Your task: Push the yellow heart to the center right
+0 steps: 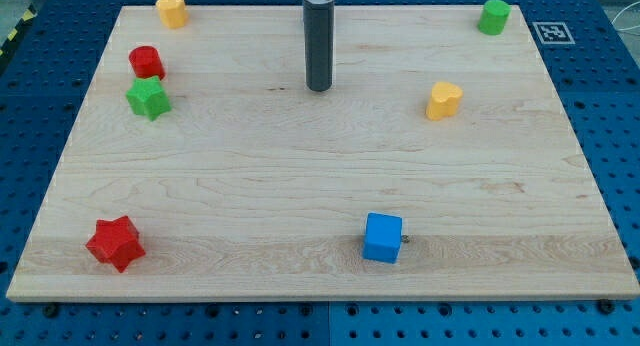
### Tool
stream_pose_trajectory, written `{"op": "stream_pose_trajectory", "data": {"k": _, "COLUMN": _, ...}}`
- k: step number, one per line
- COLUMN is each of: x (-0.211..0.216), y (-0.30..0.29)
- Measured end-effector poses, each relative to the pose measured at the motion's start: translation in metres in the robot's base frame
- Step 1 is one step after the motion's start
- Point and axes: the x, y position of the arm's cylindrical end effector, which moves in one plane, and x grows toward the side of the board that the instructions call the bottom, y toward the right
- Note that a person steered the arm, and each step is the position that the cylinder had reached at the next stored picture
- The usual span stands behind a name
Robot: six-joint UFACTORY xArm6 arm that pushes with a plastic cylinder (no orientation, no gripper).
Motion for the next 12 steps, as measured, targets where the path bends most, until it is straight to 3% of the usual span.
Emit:
{"op": "stream_pose_trajectory", "data": {"k": 4, "x": -0.007, "y": 0.009}}
{"op": "stream_pose_trajectory", "data": {"k": 6, "x": 0.025, "y": 0.055}}
{"op": "stream_pose_trajectory", "data": {"k": 10, "x": 0.026, "y": 0.154}}
{"op": "stream_pose_trajectory", "data": {"k": 12, "x": 0.028, "y": 0.17}}
